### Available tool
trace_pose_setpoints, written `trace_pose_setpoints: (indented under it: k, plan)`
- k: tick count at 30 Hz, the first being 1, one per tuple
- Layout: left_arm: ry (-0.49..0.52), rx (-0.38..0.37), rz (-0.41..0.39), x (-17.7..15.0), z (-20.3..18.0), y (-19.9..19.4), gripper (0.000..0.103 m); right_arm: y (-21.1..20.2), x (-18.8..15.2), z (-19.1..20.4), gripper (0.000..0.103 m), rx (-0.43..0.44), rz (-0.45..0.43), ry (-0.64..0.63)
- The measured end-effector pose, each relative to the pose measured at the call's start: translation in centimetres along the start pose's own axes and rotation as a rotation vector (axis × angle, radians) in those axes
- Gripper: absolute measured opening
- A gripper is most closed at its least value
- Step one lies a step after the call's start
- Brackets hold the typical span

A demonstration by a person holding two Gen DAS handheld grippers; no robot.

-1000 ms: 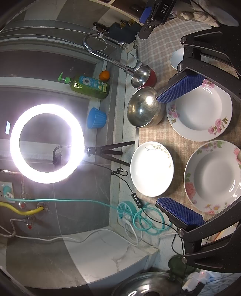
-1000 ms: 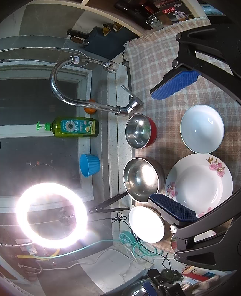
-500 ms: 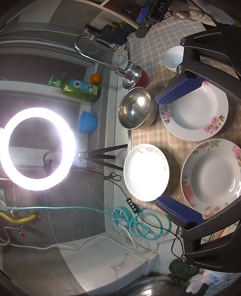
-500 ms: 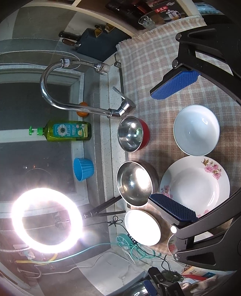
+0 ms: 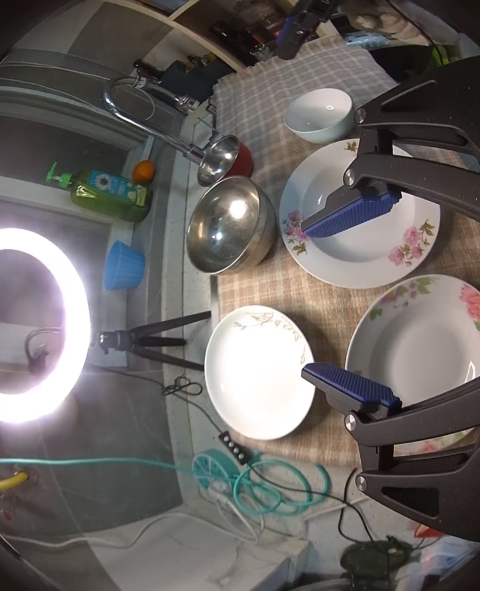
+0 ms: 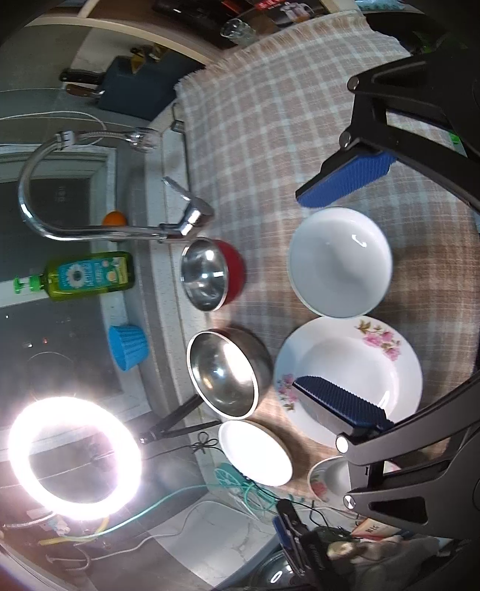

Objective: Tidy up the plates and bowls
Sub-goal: 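Move the left gripper down to the rim of the pink-flower deep plate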

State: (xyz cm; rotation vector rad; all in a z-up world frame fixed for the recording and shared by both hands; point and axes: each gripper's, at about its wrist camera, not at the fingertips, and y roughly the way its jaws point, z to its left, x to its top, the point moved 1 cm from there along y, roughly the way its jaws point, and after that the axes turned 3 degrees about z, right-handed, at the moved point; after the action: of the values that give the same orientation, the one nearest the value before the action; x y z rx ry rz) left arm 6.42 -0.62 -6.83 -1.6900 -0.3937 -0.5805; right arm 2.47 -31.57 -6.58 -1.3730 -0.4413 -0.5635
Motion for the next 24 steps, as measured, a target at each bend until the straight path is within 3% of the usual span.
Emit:
trace_pose_setpoints:
  k: [4,7,11,17,24]
  plan:
    - [0.026,-0.040,0.060,0.5,-0.1,1.9,0.055,1.0,-1.9,-0.5,0.070,0.021,0.074,0.014]
    - [0.028,-0.098,0.116,0.9,0.0,3.6,0.046,1.9,-3.7,-1.0,0.068,0.063,0.139,0.040]
    - [0.029,-0.153,0.184,1.2,0.0,5.6,0.035,3.4,-5.8,-1.0,0.053,0.120,0.216,0.071]
    - [0.002,-0.230,0.292,1.4,0.1,8.9,0.025,5.5,-7.9,-0.2,0.047,0.188,0.287,0.103]
    - [-0.018,-0.265,0.348,1.4,-0.2,11.1,0.022,7.5,-8.8,0.2,0.045,0.246,0.341,0.163]
